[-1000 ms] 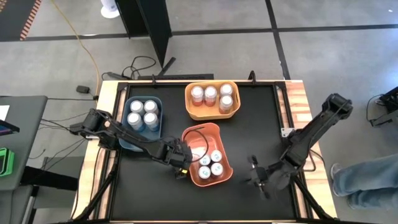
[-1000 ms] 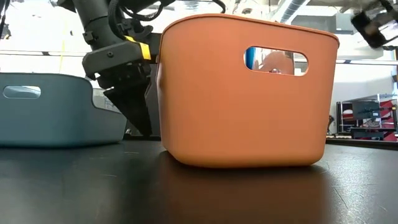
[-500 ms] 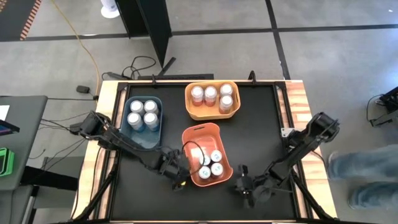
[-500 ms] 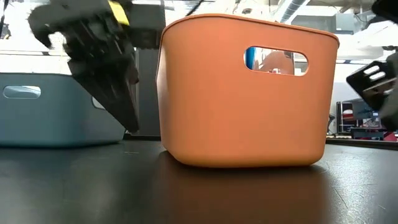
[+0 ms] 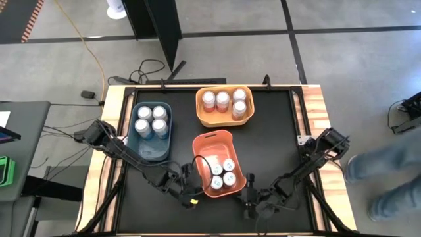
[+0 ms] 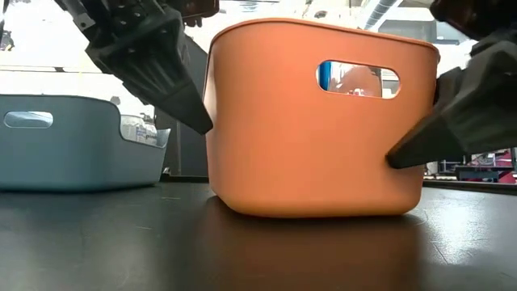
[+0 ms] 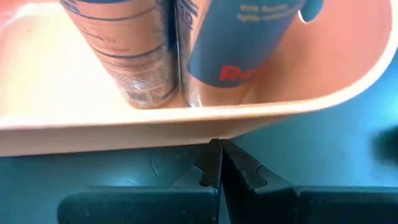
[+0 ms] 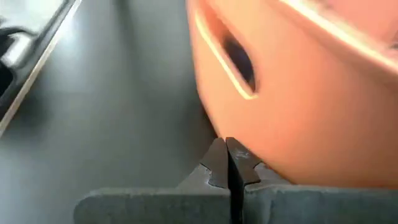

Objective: Sort soda cans
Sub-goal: Move the orange bin

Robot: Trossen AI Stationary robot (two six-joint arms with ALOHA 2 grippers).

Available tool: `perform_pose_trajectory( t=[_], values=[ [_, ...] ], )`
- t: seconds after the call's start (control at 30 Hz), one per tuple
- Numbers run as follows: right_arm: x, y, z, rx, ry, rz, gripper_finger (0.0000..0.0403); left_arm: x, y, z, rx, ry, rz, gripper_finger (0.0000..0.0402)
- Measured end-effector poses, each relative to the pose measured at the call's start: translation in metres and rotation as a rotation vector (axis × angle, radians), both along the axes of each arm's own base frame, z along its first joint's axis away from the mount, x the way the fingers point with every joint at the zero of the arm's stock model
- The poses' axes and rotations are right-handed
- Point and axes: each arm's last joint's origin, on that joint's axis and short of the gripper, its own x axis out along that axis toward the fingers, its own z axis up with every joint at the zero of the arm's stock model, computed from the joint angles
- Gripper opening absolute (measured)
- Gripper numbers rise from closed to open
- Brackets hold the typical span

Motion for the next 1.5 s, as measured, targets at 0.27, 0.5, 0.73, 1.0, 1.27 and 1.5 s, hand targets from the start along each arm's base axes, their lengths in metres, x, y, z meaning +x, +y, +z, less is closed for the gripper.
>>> perform_pose_trajectory(
  t=[0.27, 0.5, 0.73, 1.0, 1.27, 1.5],
  values=[
    [-0.004, -0.004, -0.003, -0.011, 0.013, -0.084, 0.0004, 0.0, 0.001, 0.0, 0.015, -0.012, 0.02, 0.0],
    [-0.013, -0.006, -0.007, -0.064, 0.007, -0.172, 0.0004, 0.002, 0.002, 0.001, 0.017, -0.026, 0.021, 0.0],
    [-0.016, -0.011, -0.009, -0.103, -0.018, -0.258, 0.0004, 0.006, 0.001, 0.005, 0.024, -0.08, 0.004, 0.0],
    [-0.019, 0.009, 0.0, -0.139, -0.094, -0.131, 0.0004, 0.007, 0.002, 0.005, 0.04, -0.084, 0.008, 0.0],
    [-0.007, 0.002, 0.008, -0.19, -0.175, -0.205, 0.0004, 0.007, 0.003, 0.005, 0.042, -0.086, 0.017, 0.0],
    [-0.006, 0.0, 0.009, -0.21, -0.193, -0.245, 0.0004, 0.007, 0.003, 0.005, 0.044, -0.083, 0.019, 0.0]
  ],
)
